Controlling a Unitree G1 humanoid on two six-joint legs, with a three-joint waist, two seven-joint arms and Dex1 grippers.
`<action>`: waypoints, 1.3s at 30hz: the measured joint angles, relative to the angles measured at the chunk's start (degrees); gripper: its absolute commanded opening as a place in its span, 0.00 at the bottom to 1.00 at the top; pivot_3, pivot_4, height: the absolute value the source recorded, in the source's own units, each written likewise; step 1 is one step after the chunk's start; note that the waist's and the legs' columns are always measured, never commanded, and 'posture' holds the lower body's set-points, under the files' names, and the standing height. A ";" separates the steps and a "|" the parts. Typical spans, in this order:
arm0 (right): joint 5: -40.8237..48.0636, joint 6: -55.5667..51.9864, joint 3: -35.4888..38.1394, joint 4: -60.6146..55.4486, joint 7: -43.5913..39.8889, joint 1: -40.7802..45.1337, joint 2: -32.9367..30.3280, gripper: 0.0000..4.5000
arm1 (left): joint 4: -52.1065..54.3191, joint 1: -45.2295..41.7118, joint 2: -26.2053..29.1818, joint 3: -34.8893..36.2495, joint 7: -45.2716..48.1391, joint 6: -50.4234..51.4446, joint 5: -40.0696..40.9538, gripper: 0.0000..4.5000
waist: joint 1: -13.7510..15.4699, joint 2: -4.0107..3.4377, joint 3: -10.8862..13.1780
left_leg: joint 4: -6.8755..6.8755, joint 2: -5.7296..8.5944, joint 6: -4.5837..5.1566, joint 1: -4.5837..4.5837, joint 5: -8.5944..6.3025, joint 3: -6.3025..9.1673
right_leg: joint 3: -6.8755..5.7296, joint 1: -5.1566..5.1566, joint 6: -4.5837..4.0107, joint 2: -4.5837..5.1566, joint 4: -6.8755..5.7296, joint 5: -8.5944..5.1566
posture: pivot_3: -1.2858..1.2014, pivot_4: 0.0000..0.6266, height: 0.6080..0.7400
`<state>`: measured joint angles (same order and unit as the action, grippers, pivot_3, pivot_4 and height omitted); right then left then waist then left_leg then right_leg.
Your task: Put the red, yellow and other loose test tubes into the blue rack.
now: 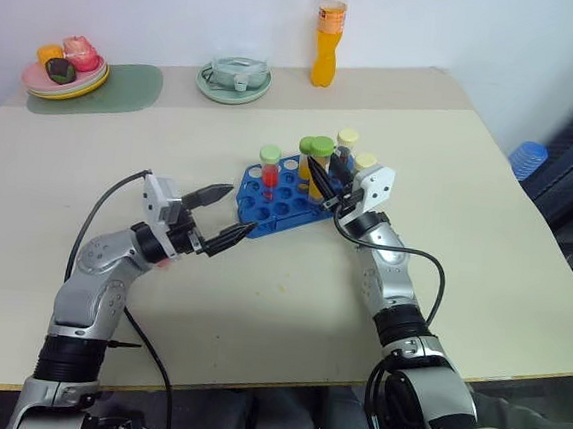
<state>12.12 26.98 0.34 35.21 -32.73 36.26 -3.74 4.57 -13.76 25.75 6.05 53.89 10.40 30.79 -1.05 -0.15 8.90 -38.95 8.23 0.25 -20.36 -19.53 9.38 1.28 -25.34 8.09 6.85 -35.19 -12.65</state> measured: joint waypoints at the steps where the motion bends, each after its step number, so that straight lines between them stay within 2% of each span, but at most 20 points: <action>1: 0.00 0.09 0.00 -0.02 -0.22 -0.10 -0.03 0.18 | 0.00 0.00 0.00 0.00 -0.01 0.08 0.00 1.00 | -0.01 0.00 0.00 | 0.00 0.00 0.00 0.00 0.00 0.00 | 0.00 0.00 0.00 0.00 0.00 0.00 | 0.52 0.24 1.00; 29: 0.56 -1.83 0.44 -0.11 -2.14 -2.51 -1.16 0.18 | 0.06 0.33 -0.03 -0.01 -0.28 0.29 0.21 1.00 | 0.23 -0.01 -0.01 | 0.01 0.01 0.00 -0.04 0.00 0.02 | 0.00 -0.02 0.00 0.00 0.01 0.00 | 0.52 0.24 1.00; 31: 1.10 -2.01 0.73 -0.09 -2.81 -2.51 -1.04 0.42 | 0.10 0.49 -0.03 -0.01 -0.30 0.31 0.22 1.00 | 0.16 -0.01 -0.01 | 0.02 0.00 0.00 -0.04 0.00 0.02 | 0.00 -0.02 0.00 0.00 0.01 0.00 | 0.52 0.24 1.00; 33: 1.49 -2.00 0.92 0.03 -3.37 -2.51 -0.95 0.60 | 0.14 0.64 -0.03 -0.01 -0.36 0.33 0.22 1.00 | 0.02 -0.01 -0.01 | 0.02 0.00 0.00 -0.04 0.00 0.02 | 0.00 -0.02 0.00 0.00 0.01 0.00 | 0.52 0.24 1.00; 36: 1.39 -1.22 0.91 0.15 -3.46 -2.51 -0.76 0.96 | 0.52 0.76 -0.04 -0.01 -0.45 0.35 0.23 1.00 | -0.09 -0.02 -0.01 | 0.03 0.00 0.00 -0.03 0.00 0.01 | 0.00 -0.04 0.00 -0.01 0.00 0.00 | 0.52 0.24 1.00; 39: 0.27 -0.48 0.80 0.34 -2.84 -2.50 -0.87 0.98 | 0.92 1.15 -0.04 -0.01 -0.53 0.35 0.28 1.00 | -0.07 -0.02 -0.01 | 0.02 0.00 0.00 -0.03 0.00 0.01 | 0.00 -0.03 0.00 0.00 0.00 0.00 | 0.52 0.24 1.00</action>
<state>12.39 26.50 1.15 35.55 -35.58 33.75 -4.61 5.49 -12.62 25.71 6.04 53.36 10.75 31.07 -1.12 -0.17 8.89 -38.93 8.23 0.25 -20.39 -19.53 9.39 1.28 -25.37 8.09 6.84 -35.19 -12.66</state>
